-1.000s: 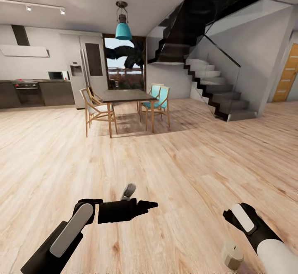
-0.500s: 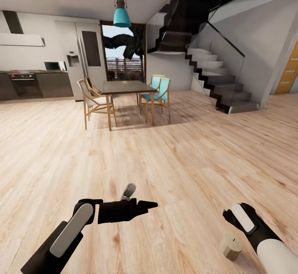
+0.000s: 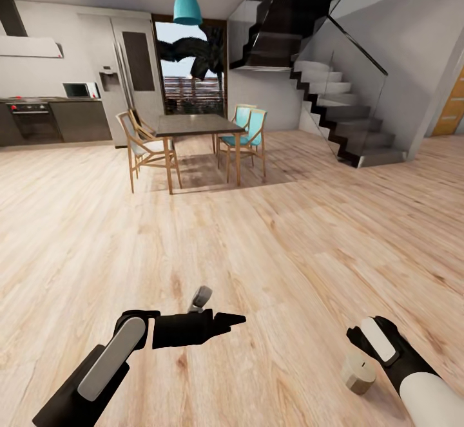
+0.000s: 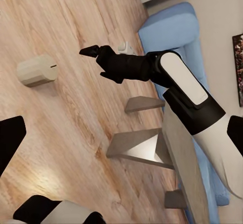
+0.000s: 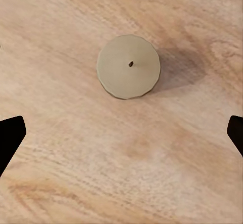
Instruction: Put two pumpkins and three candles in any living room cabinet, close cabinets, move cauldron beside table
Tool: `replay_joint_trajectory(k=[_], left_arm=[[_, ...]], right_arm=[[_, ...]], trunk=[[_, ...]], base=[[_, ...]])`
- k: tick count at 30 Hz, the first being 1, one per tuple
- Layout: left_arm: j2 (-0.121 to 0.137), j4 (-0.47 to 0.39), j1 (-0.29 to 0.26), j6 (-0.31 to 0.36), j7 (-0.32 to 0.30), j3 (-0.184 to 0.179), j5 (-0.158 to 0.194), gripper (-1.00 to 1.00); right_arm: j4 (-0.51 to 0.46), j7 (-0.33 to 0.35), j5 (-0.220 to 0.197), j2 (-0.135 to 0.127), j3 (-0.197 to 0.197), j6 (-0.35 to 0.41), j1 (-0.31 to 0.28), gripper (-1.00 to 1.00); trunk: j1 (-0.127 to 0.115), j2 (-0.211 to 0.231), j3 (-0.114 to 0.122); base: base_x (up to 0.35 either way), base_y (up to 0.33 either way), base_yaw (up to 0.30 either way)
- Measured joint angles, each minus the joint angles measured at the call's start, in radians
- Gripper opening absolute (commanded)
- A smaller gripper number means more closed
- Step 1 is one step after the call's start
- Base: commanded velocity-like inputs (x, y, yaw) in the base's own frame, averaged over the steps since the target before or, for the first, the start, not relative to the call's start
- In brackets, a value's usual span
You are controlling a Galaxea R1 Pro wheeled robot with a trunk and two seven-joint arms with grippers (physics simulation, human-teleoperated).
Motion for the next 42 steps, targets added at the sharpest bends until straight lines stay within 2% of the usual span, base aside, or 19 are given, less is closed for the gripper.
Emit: replay_joint_trajectory(k=[5, 10, 13, 24, 42], left_arm=[[0.000, 0.000, 0.000, 0.000, -0.001, 0.000, 0.004, 1.00], [0.004, 0.000, 0.000, 0.000, 0.000, -0.004, 0.097, 1.00], [0.005, 0.000, 0.000, 0.001, 0.000, -0.004, 0.110, 1.00], [0.010, -0.001, 0.000, 0.001, 0.000, -0.004, 0.113, 1.00], [0.011, 0.000, 0.000, 0.000, 0.000, -0.004, 0.114, 1.00]], right_arm=[[-0.001, 0.000, 0.000, 0.000, 0.000, 0.000, 0.000, 1.00], [-0.001, 0.000, 0.000, 0.002, 0.000, 0.000, 0.001, 1.00], [-0.001, 0.000, 0.000, 0.004, 0.000, 0.000, 0.000, 1.00], [-0.001, 0.000, 0.000, 0.005, 0.000, 0.000, 0.000, 1.00], [-0.002, 0.000, 0.001, 0.006, 0.000, 0.000, 0.000, 1.00]], trunk=[[0.002, -0.001, -0.015], [0.004, -0.002, -0.035], [0.005, -0.003, -0.046], [0.006, -0.003, -0.050], [0.006, -0.003, -0.050]], base=[[0.000, 0.000, 0.000], [0.000, 0.000, 0.000], [0.000, 0.000, 0.000], [0.004, 0.000, 0.000], [0.251, -0.035, 0.000]])
